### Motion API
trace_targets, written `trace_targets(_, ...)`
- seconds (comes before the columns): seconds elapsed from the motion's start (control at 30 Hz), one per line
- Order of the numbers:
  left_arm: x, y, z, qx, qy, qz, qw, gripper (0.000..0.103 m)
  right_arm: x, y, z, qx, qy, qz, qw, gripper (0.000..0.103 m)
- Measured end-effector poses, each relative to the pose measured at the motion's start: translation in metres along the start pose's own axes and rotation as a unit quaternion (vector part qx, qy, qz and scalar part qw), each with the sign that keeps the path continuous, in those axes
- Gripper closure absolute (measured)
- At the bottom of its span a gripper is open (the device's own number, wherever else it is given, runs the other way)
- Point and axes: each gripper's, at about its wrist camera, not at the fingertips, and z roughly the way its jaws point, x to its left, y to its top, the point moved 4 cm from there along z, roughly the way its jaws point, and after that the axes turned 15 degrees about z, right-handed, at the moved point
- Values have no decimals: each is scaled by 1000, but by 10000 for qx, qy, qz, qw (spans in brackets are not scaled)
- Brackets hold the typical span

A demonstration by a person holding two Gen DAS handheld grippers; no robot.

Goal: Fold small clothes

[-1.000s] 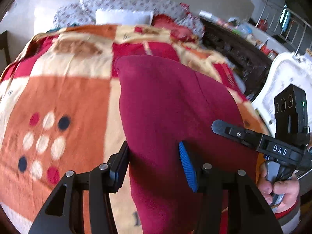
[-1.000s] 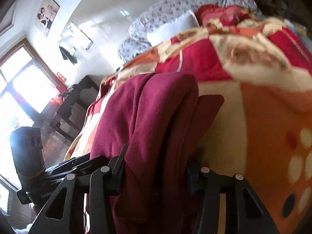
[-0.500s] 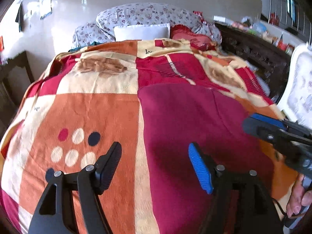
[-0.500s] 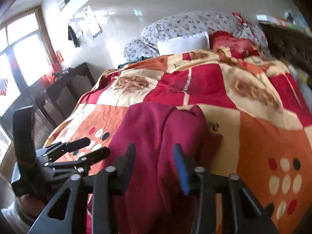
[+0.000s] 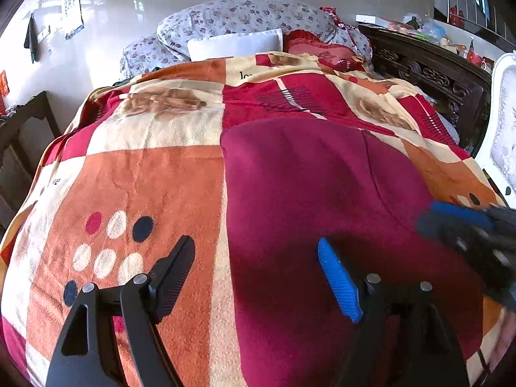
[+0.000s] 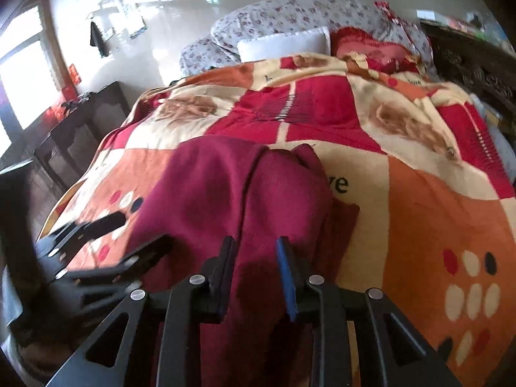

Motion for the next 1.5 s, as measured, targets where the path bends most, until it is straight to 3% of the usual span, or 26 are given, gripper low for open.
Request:
trace_targets(0.1,-1,-3,-2,7,19,-24,10000,23,4,-20,-13,7,-76,-178,9998,74)
trace_targets(0.2,-1,-5,-3,3,15,-91,10000,21,-5,-35,-3,33,-426,-271,9987,73)
trace_targets(0.4,-4,-12,-17,-90,162,-88,9998,21,-3,-38,-14,-156,-417,-176,9989,68)
trace_targets(0.5,-3,-16,-34,-257,312,-112,9991,21,5,-38,-33,-361,-374,-171,9985,59)
trace_targets(0.57,-1,-20,-48,-358,389,-202,9984,21,9,-38,-45,-596,-454,-161,9971,36)
trace_targets(0.6,1,-21,-52,-387,393,-243,9982,21,11,-39,-51,-714,-488,-165,9961,34)
trace_targets(0.7,5,-27,-68,-462,413,-347,9975,16,17,-39,-64,-927,-570,-197,9939,31)
trace_targets(1.2,14,-44,-121,-801,594,-482,9938,16,26,-45,-104,-1463,-561,33,9876,7)
trace_targets(1.5,10,-47,-130,-865,677,-418,9931,16,25,-49,-106,-1447,-616,78,9875,2)
